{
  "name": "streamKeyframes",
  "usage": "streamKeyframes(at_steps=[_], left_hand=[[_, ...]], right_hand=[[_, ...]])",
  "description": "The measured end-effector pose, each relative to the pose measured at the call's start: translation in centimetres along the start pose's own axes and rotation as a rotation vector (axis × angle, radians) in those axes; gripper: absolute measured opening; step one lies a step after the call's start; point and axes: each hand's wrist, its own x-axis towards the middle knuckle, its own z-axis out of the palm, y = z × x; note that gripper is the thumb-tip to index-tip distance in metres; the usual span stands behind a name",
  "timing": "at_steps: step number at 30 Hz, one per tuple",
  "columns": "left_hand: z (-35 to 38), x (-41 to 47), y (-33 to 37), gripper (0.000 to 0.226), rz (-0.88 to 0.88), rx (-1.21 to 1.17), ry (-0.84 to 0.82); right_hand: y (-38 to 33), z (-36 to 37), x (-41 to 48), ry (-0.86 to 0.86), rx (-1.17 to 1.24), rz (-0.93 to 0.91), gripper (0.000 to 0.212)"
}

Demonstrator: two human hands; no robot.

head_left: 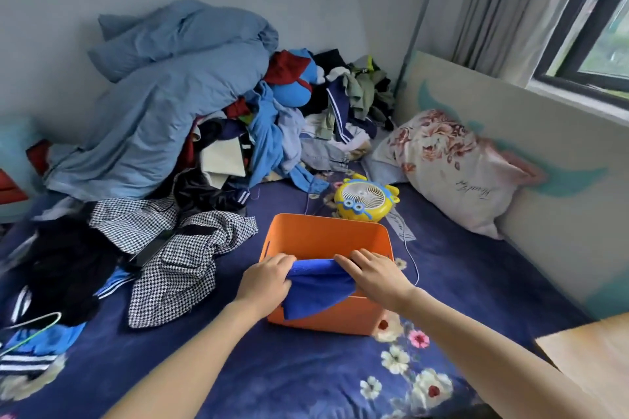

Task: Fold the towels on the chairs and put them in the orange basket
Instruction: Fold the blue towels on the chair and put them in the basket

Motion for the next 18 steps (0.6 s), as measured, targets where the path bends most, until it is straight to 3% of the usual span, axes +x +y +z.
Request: streamKeyframes(at_steps=[4, 12, 18], left_hand=[[0.7, 7.8, 0.3, 0.042, -0.01, 0.035, 0.01], [4.7, 16.1, -1.3, 0.044, -0.128, 0.089, -0.19], [8.3, 18.8, -2.9, 0.043, -0.234, 0.069, -0.419]], right_hand=[[6.0, 4.0, 2.4, -0.018, 0.063, 0.046, 0.083], [10.4, 12.8, 4.6, -0.141, 0.253, 0.113, 0.082], [10.1, 18.5, 4.6, -0.268, 0.478, 0.169, 0.049]])
